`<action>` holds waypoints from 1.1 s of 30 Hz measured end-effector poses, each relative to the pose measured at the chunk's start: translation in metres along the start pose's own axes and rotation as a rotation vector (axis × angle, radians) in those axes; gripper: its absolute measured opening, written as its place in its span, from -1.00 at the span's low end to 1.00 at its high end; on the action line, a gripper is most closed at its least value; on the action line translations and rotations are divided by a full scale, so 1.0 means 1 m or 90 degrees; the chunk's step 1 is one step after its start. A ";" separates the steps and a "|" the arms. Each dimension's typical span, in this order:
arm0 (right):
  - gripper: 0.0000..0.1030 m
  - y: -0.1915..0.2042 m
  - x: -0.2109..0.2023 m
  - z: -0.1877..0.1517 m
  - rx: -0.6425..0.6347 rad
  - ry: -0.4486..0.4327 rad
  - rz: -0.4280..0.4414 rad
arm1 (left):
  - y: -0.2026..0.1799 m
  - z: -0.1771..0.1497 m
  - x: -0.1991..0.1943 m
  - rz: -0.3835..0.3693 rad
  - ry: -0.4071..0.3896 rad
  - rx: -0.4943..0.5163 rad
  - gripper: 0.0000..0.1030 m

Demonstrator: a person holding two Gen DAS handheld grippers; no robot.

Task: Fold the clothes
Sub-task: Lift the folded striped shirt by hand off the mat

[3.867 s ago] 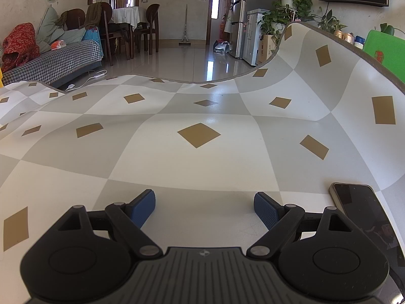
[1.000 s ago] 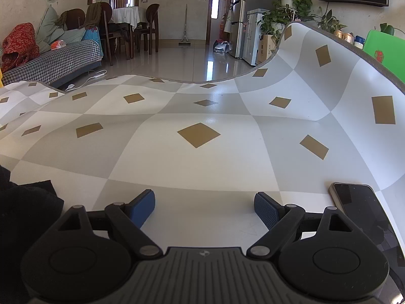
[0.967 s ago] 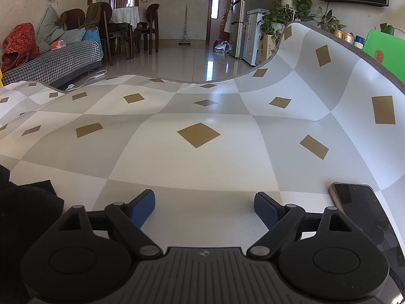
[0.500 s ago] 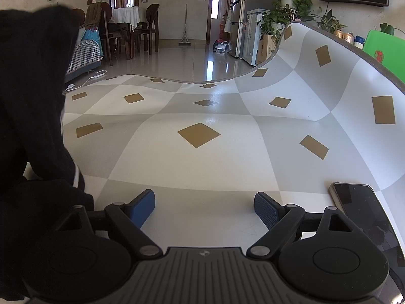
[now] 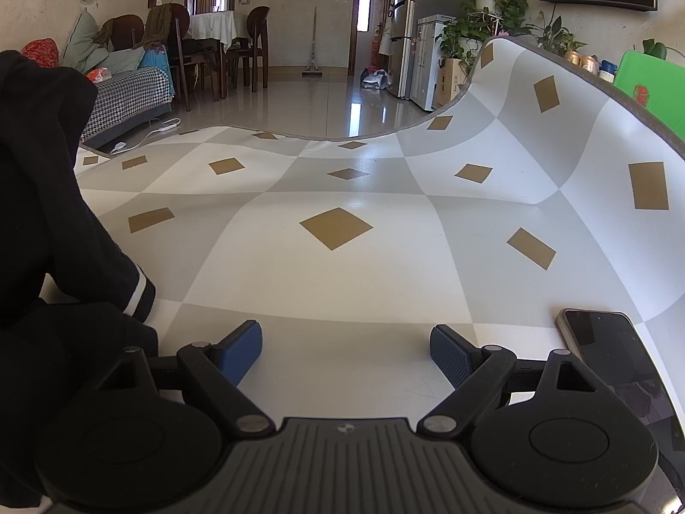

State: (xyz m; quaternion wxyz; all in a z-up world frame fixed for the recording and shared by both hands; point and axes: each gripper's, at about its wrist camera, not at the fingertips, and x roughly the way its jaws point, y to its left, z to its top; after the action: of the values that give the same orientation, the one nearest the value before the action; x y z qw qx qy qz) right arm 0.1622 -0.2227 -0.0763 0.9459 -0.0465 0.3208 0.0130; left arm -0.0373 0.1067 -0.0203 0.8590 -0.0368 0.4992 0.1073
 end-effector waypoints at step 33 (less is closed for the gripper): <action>0.66 0.000 0.000 0.000 0.000 0.000 0.000 | 0.061 0.009 0.003 0.061 0.005 -0.118 1.00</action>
State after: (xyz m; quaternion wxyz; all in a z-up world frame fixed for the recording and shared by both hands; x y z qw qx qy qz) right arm 0.1623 -0.2228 -0.0762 0.9459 -0.0464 0.3208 0.0131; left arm -0.0421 0.1683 -0.0161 0.8437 -0.0928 0.4919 0.1939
